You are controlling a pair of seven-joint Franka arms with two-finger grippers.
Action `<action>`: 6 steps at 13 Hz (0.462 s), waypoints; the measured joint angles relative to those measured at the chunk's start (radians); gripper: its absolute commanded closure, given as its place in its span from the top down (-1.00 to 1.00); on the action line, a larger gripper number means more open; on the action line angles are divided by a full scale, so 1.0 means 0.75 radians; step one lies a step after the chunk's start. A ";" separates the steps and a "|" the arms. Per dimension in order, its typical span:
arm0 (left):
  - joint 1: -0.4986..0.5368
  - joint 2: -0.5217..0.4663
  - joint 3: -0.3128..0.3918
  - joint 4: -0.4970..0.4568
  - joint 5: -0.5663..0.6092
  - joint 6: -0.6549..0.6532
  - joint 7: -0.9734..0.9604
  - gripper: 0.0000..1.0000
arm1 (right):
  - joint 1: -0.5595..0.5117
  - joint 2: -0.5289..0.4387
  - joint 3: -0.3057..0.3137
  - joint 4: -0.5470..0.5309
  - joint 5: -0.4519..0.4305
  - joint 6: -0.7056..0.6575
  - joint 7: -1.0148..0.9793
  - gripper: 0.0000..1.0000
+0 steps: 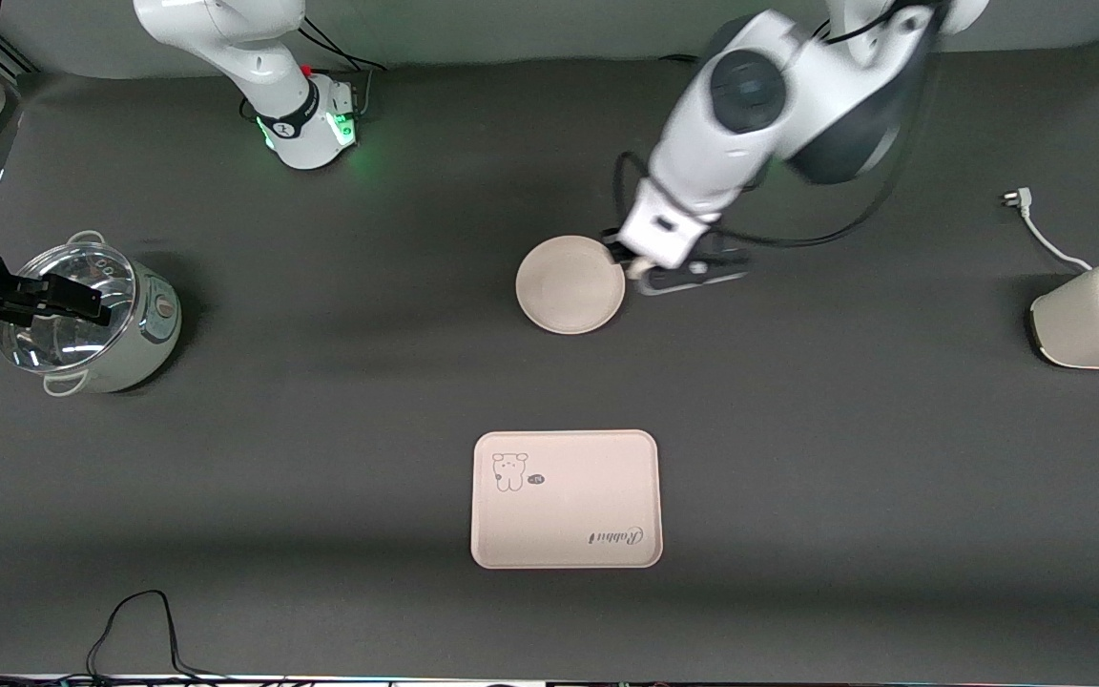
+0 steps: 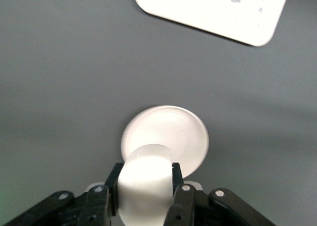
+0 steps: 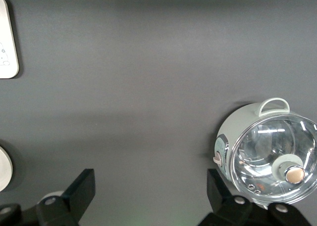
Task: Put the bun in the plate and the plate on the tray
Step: 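Carry the bun with the left gripper over the white plate, then lower the bun onto the plate and open the left gripper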
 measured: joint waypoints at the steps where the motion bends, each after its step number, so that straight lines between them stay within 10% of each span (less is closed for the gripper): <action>1: -0.052 0.072 -0.006 -0.008 0.001 0.079 -0.034 -0.12 | 0.000 0.000 0.000 0.000 0.000 0.000 0.000 1.00; 6: -0.265 0.417 -0.008 -0.098 0.129 0.452 -0.164 -0.12 | 0.000 0.000 0.000 -0.001 0.000 0.000 0.000 1.00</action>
